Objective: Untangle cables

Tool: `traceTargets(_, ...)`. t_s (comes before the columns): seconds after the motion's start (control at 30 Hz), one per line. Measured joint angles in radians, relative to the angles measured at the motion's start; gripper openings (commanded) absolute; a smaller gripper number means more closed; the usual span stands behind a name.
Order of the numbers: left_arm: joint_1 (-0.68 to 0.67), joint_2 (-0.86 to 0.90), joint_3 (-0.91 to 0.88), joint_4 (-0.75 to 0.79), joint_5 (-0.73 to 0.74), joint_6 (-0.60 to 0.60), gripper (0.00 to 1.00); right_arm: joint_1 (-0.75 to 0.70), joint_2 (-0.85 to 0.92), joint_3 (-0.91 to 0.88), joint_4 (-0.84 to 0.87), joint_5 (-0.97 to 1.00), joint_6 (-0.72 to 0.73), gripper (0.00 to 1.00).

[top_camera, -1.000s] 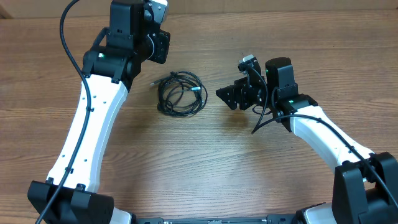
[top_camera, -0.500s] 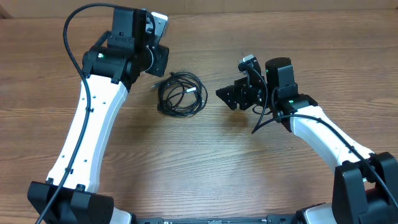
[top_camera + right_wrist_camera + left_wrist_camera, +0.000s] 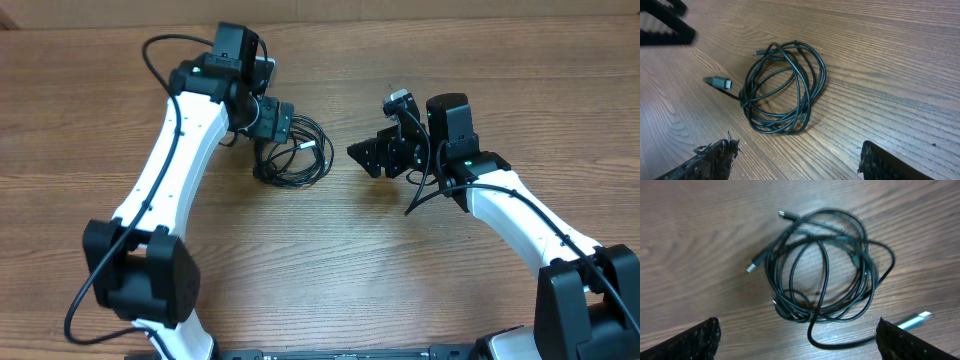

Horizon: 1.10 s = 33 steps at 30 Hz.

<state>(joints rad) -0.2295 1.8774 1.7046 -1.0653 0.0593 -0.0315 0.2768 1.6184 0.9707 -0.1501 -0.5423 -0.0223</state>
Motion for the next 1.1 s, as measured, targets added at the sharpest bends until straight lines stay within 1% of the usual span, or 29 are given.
traceTargets(0.17,0.000,0.055,0.000,-0.069,0.005,-0.026,0.99,0.000,0.000,0.000,0.001,0.000,0.000,0.80)
traceTargets(0.33,0.000,0.094,0.000,-0.120,0.008,-0.106,1.00,0.000,0.000,0.000,0.000,0.000,0.000,0.80)
traceTargets(0.57,0.009,0.131,0.000,-0.117,0.011,-0.225,0.99,0.000,0.000,0.000,0.001,0.000,0.000,0.81)
traceTargets(0.77,0.013,0.157,-0.007,-0.106,0.011,-0.259,1.00,0.000,0.000,0.000,0.000,0.000,0.000,0.81)
traceTargets(0.93,-0.003,0.170,-0.072,-0.077,0.014,-0.282,0.99,0.000,0.000,0.000,0.000,0.000,0.000,0.81)
traceTargets(1.1,-0.008,0.180,-0.161,-0.067,0.011,-0.378,1.00,0.000,0.000,0.000,0.000,0.000,0.000,0.81)
